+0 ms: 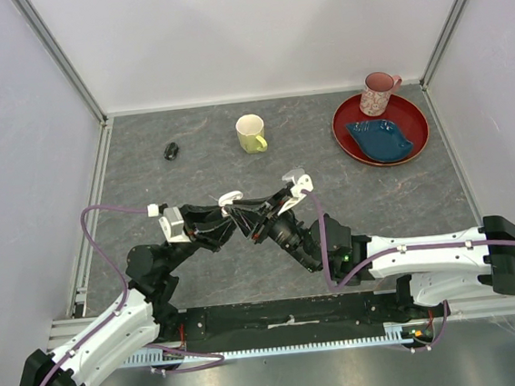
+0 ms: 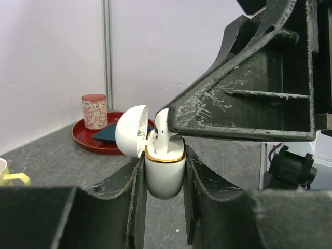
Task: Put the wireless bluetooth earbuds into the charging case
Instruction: Place the earbud in the charging case.
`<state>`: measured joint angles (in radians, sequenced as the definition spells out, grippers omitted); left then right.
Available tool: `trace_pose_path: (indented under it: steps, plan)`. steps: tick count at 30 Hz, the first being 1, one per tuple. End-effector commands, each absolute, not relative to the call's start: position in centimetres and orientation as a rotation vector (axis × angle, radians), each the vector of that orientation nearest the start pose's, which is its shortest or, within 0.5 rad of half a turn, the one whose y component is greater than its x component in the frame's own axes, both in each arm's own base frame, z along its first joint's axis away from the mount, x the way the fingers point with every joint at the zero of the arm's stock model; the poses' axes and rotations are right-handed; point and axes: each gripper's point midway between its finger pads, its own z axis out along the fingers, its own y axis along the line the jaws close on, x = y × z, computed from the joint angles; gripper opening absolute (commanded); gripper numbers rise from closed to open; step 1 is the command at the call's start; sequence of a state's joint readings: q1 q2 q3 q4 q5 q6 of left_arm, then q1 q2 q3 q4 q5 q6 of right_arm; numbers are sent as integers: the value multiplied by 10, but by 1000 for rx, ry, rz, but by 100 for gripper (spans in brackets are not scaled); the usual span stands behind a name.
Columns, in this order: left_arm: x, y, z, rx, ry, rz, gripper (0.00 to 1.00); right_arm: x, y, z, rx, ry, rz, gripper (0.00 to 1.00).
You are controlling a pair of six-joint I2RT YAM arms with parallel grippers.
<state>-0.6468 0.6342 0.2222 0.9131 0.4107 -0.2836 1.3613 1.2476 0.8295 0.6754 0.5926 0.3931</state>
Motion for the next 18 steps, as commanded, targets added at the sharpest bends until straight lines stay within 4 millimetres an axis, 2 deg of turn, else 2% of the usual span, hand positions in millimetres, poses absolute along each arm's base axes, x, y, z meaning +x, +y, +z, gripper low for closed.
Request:
trace_pose_path:
  steps: [1, 12, 18]
  plan:
    - [167, -222, 337, 543, 900, -1031, 2, 169, 385, 343, -162, 1452, 1044, 33]
    - [165, -223, 332, 552, 912, -1042, 2, 169, 381, 350, -135, 1434, 1064, 51]
    - [165, -224, 328, 560, 926, -1044, 2, 162, 374, 371, -122, 1364, 1136, 66]
